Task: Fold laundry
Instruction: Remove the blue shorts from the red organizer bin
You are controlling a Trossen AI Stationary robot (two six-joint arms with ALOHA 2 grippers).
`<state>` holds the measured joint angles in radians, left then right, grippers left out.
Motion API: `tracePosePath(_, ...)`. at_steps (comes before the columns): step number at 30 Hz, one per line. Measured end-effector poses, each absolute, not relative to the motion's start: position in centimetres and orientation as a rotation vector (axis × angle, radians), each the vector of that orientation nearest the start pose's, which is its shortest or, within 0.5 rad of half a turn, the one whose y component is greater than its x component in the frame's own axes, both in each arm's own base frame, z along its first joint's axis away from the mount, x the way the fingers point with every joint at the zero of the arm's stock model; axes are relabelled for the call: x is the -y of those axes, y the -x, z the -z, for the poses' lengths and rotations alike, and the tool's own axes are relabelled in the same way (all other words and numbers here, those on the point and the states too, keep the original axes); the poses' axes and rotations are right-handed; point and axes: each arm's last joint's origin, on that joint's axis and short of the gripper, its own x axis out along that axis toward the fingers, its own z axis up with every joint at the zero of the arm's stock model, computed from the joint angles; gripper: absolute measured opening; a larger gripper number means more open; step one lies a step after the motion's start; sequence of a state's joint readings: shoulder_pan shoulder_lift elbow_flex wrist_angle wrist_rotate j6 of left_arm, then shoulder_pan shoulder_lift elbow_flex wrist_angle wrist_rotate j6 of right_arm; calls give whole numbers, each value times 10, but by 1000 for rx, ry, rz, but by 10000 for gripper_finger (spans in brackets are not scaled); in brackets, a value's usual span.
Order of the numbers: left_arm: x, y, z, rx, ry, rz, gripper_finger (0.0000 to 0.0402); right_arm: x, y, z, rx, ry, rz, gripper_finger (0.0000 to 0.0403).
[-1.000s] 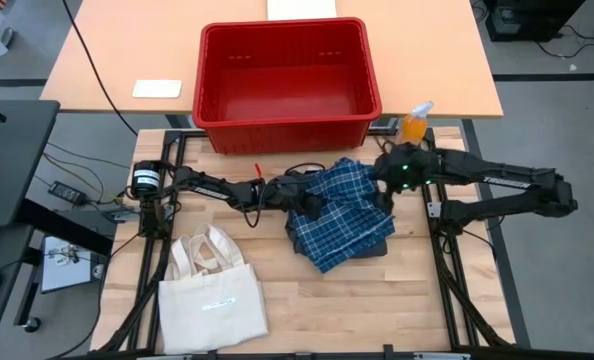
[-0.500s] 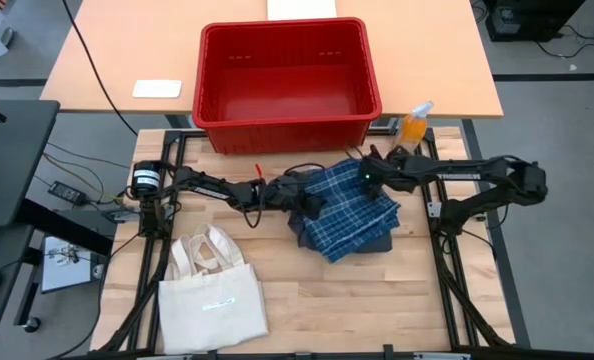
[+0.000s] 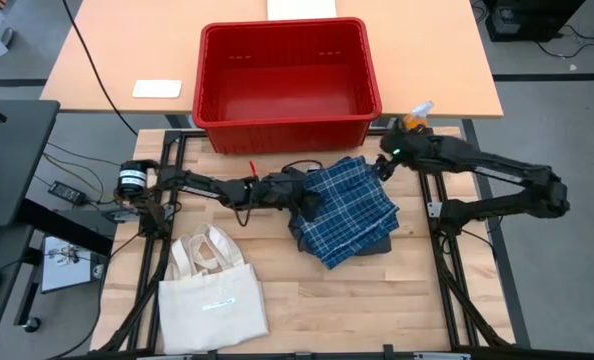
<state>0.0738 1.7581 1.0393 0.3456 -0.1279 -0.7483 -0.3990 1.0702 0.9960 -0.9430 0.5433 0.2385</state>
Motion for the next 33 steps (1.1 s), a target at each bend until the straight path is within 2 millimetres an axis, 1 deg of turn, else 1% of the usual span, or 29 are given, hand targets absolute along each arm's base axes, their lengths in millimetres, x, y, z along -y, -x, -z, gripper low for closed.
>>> tracePosePath(1, -32, -380, -217, -268, 707, -325, 144, 86, -167, -307, -902, -160, 917, 345)
tracePosePath(3, -32, -376, -228, -240, 678, -314, 144, 80, -163, -321, -821, -265, 738, 345)
tracePosePath(6, -29, -374, -237, -211, 665, -297, 144, 69, -162, -328, -746, -442, 438, 345)
tracePosePath(8, -23, -375, -240, -198, 640, -245, 144, 62, -164, -326, -742, -527, 300, 345)
tracePosePath(10, -16, -378, -239, -206, 607, -180, 144, 55, -169, -316, -763, -581, 209, 345)
tracePosePath(13, -8, -382, -225, -263, 597, -166, 144, 48, -177, -301, -761, -614, 122, 345)
tracePosePath(15, -11, -387, -214, -274, 599, -183, 144, 46, -183, -289, -734, -626, 119, 345)
tracePosePath(18, -22, -393, -199, -264, 625, -260, 144, 46, -191, -264, -720, -634, 193, 345)
tracePosePath(19, -26, -394, -191, -280, 649, -293, 144, 47, -193, -255, -722, -646, 224, 345)
tracePosePath(22, -39, -395, -166, -346, 737, -377, 144, 50, -192, -219, -803, -685, 355, 345)
tracePosePath(24, -44, -395, -159, -368, 811, -414, 144, 50, -188, -198, -875, -711, 459, 345)
tracePosePath(26, -45, -394, -156, -393, 846, -435, 144, 49, -181, -187, -957, -746, 530, 345)
tracePosePath(29, -43, -393, -153, -416, 826, -449, 144, 41, -172, -183, -1063, -735, 548, 345)
tracePosePath(33, -43, -392, -152, -426, 809, -450, 144, 34, -164, -198, -1100, -665, 573, 345)
